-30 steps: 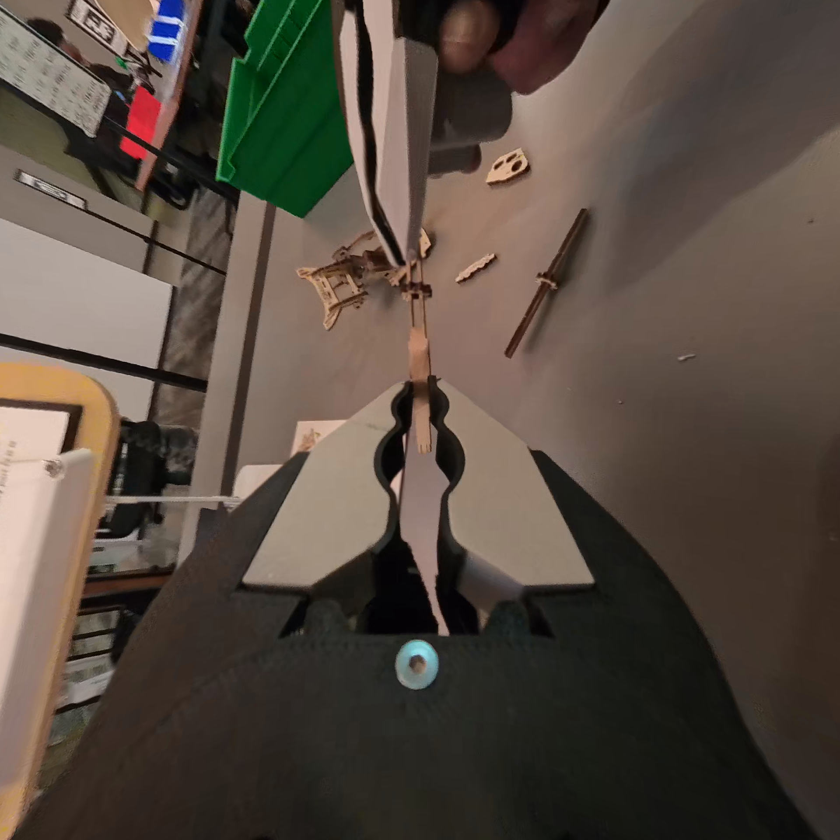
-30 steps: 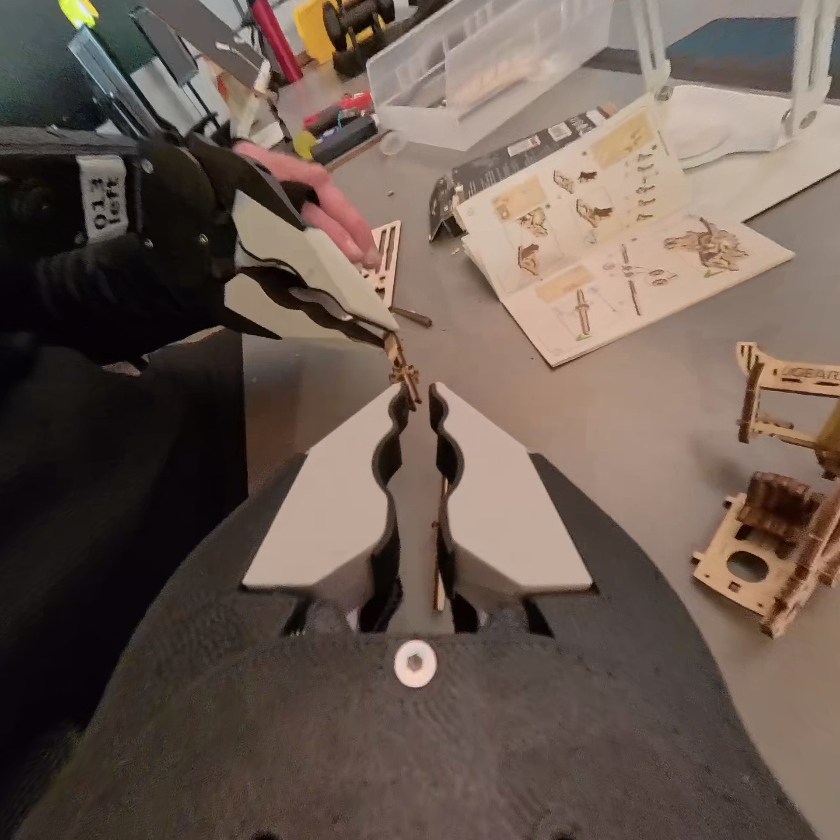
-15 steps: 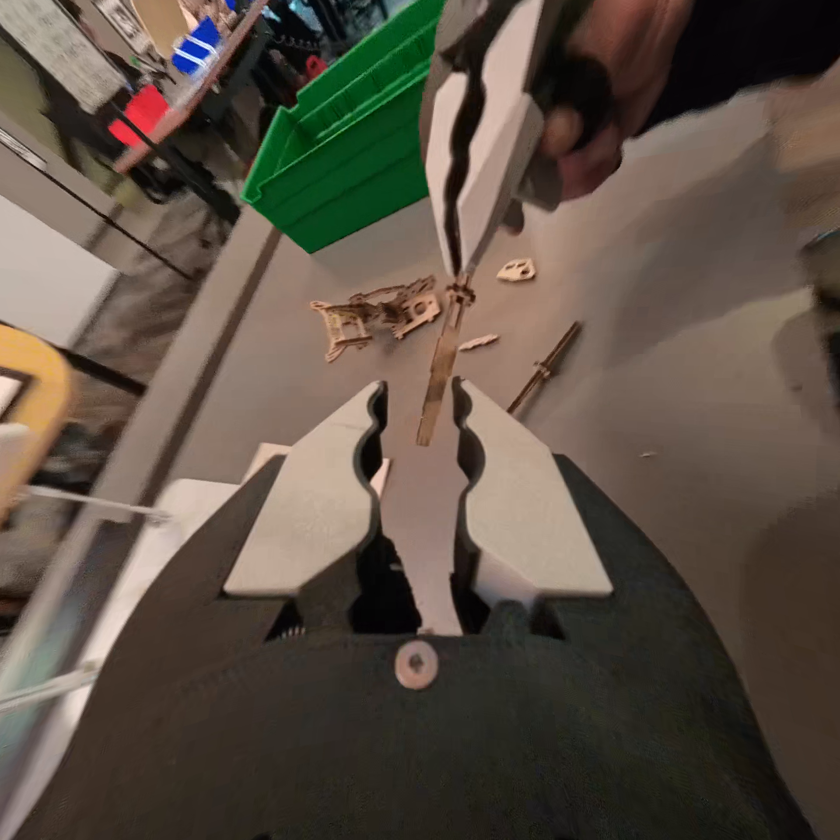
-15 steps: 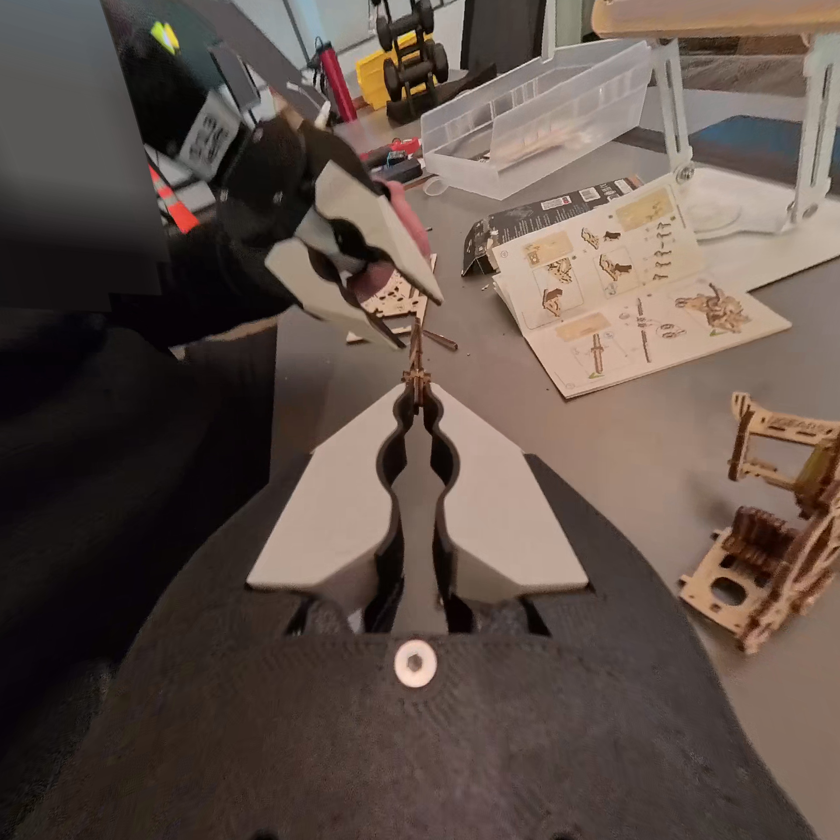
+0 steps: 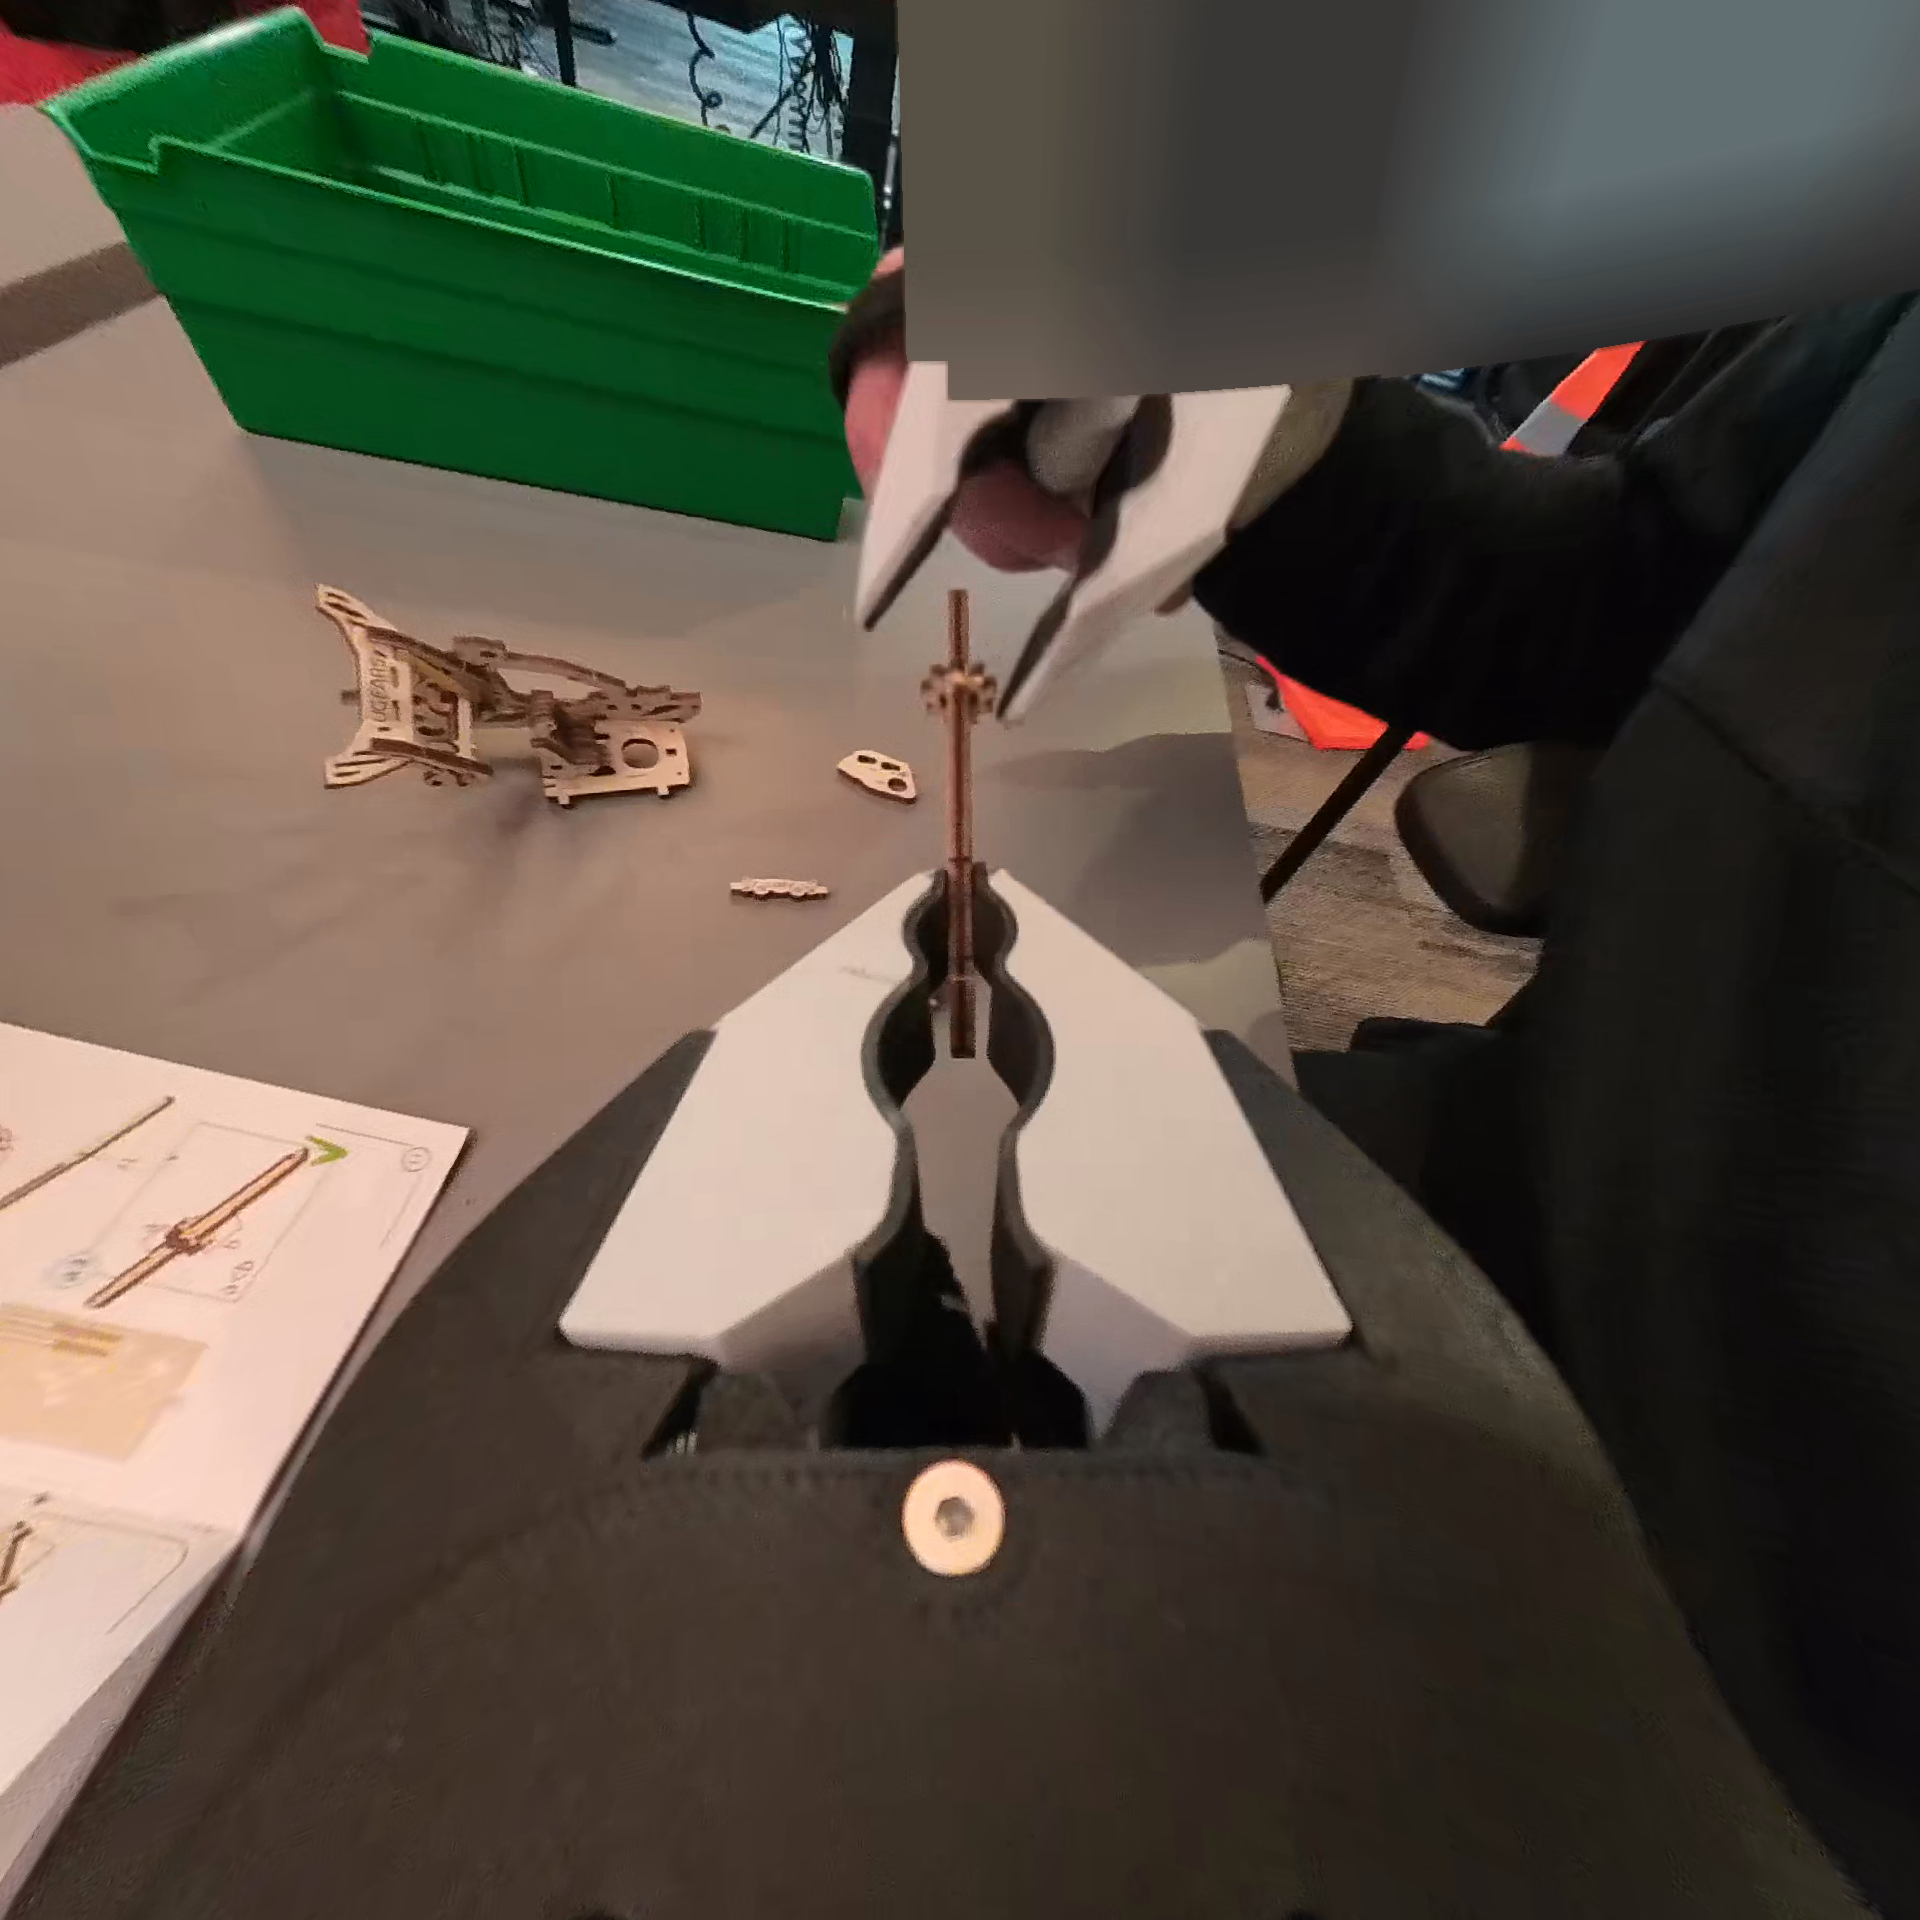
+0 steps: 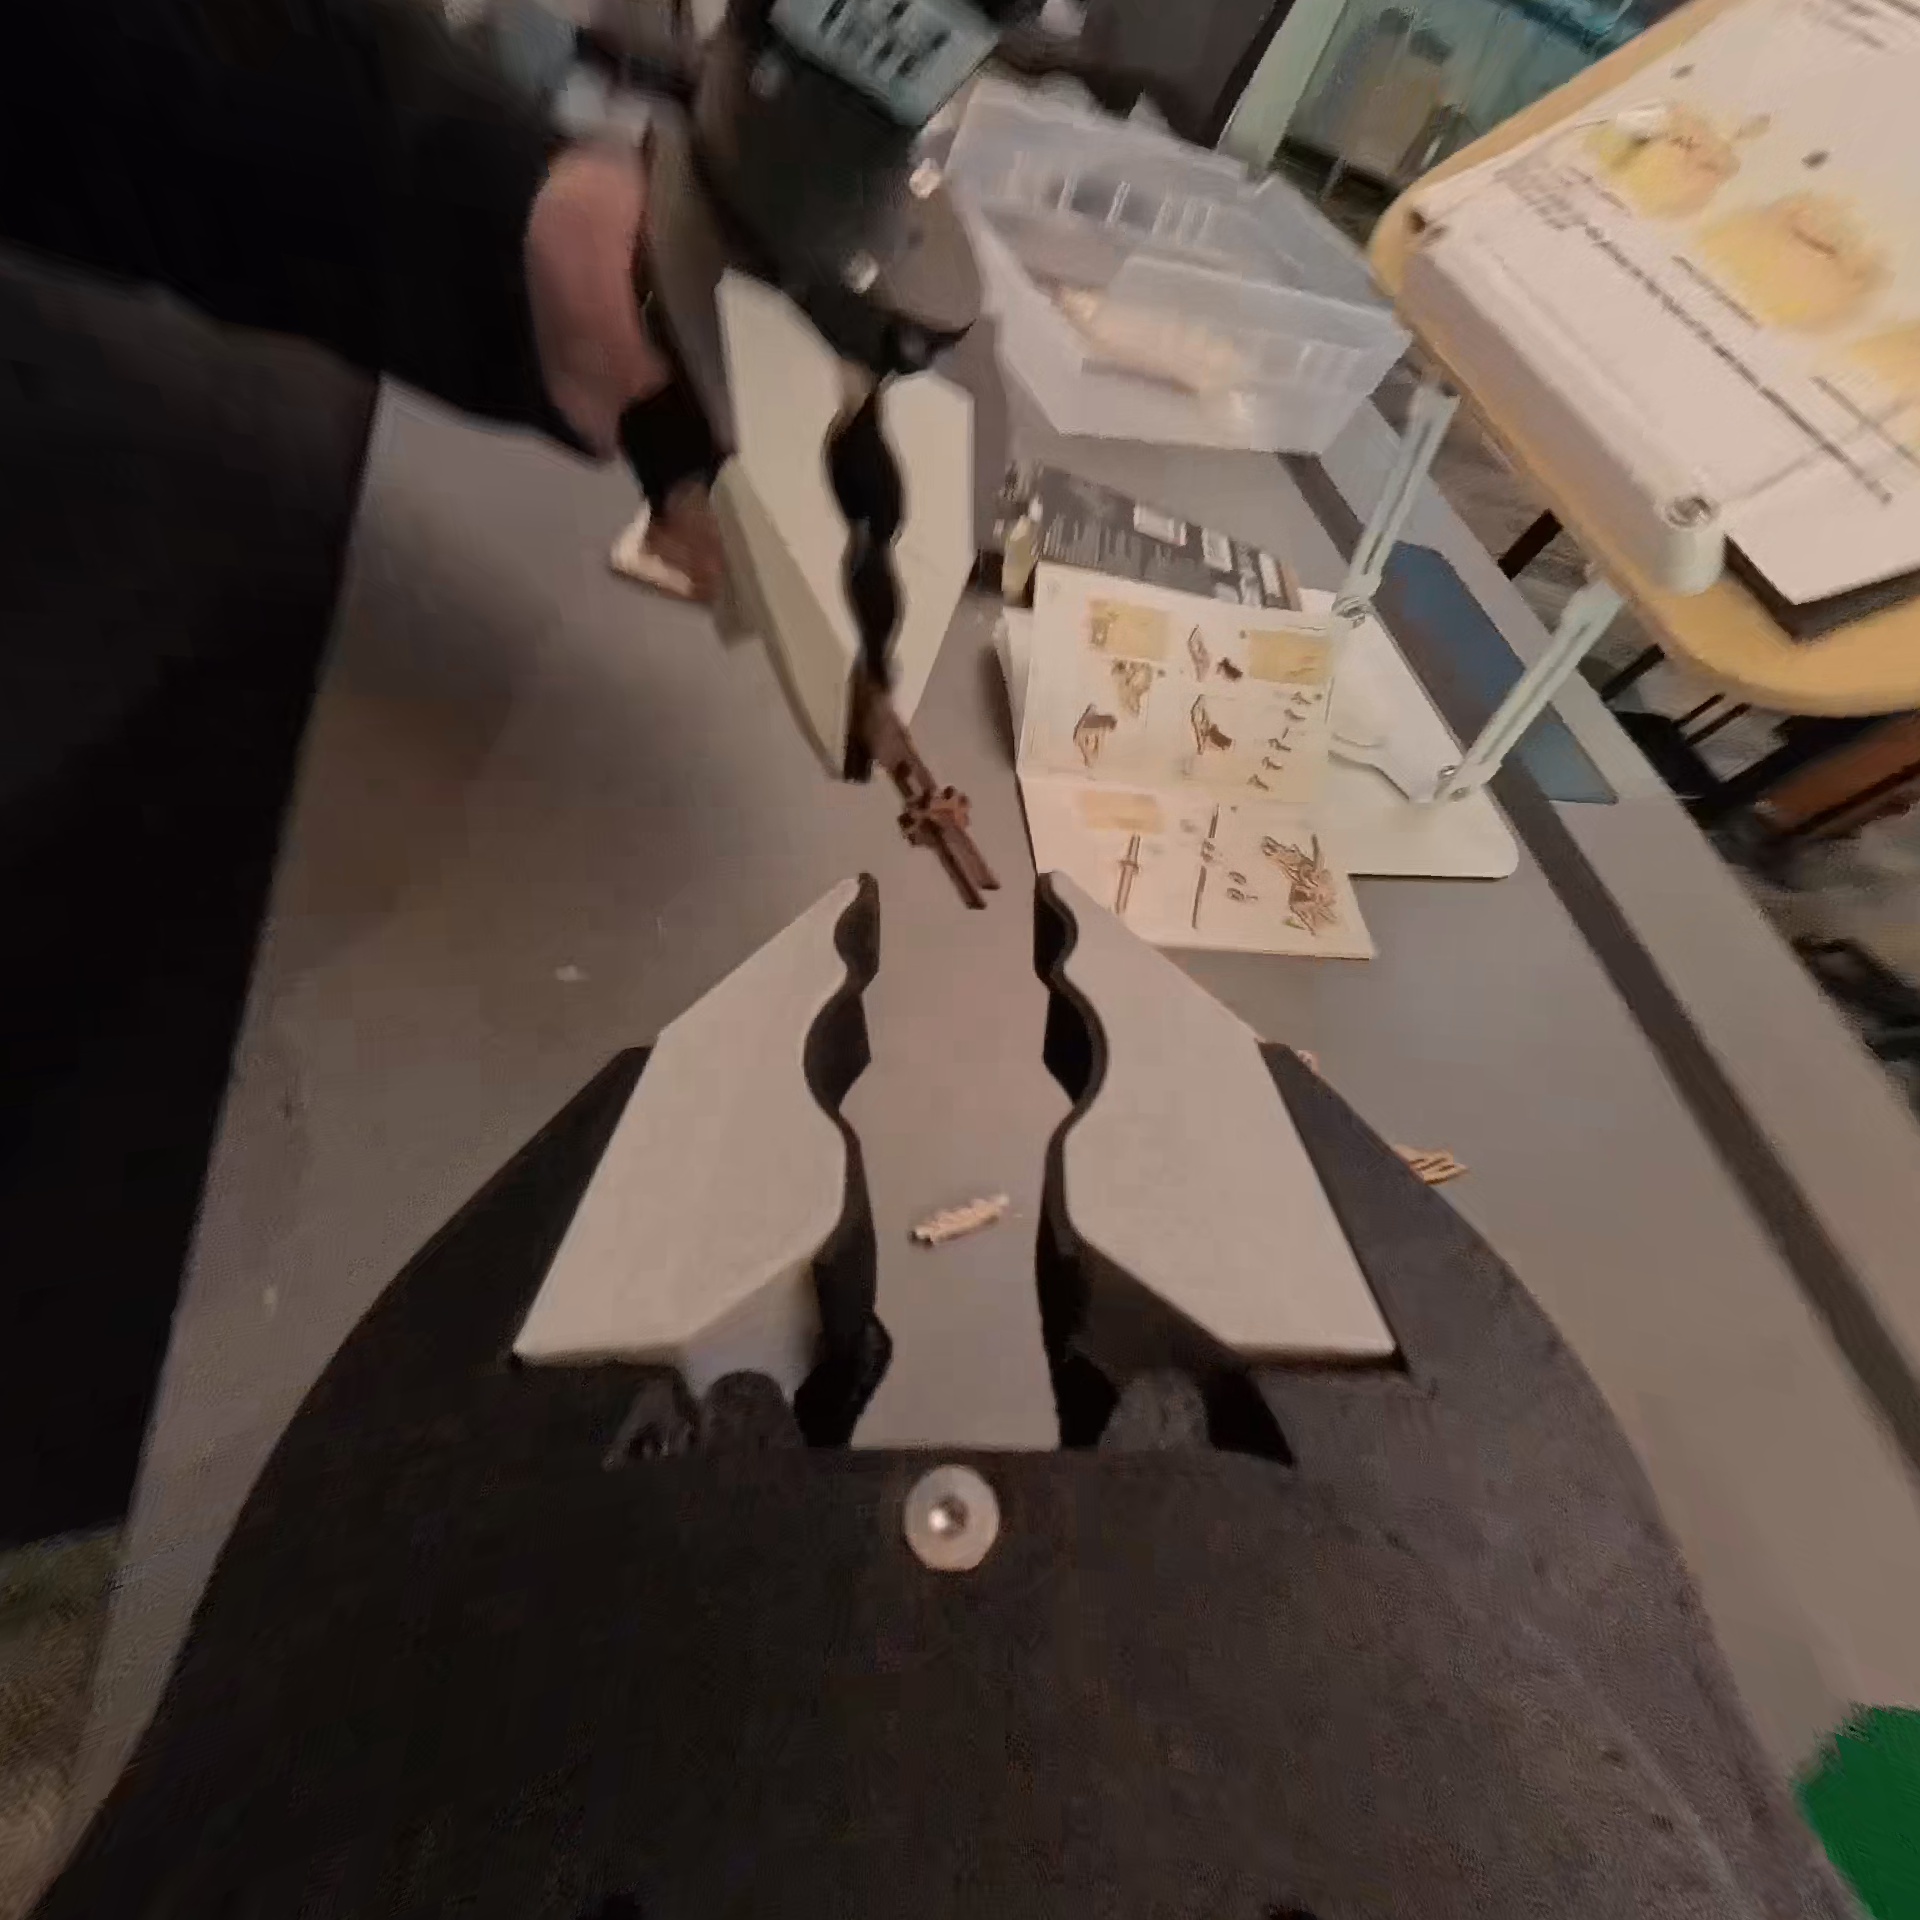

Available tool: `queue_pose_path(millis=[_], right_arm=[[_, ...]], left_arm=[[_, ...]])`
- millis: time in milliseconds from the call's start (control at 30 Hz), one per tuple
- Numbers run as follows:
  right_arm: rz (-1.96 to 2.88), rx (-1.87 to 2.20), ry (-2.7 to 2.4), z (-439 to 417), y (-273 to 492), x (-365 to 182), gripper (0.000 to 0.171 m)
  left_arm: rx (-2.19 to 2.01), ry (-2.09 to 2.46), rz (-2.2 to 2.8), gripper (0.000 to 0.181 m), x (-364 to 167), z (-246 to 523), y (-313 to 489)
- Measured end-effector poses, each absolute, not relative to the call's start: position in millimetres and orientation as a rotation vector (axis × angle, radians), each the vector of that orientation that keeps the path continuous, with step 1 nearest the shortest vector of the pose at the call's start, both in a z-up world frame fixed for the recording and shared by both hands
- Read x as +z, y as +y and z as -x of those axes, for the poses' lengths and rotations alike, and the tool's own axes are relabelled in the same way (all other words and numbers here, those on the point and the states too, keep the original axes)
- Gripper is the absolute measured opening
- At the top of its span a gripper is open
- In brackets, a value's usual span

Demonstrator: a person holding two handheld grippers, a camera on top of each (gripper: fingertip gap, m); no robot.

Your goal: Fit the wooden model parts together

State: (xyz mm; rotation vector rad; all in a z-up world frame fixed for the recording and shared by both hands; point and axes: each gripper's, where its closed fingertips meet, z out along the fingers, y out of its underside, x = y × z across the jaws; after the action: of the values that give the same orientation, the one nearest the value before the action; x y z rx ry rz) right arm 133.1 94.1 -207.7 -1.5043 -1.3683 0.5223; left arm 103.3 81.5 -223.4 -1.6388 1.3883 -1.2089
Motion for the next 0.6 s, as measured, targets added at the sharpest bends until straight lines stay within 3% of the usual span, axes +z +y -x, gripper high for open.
queue_pose_path(millis=[300,600], right_arm=[[1.392,-0.059,-1.636,-136,101,-229,0.007],[1.311,-0.302,-1.677,-135,108,-243,0.002]], left_arm=[[-1.069,1.534,1.764,0.002,-234,-108,80],[-1.253,1.405,1.966,0.002,-243,-115,78]])
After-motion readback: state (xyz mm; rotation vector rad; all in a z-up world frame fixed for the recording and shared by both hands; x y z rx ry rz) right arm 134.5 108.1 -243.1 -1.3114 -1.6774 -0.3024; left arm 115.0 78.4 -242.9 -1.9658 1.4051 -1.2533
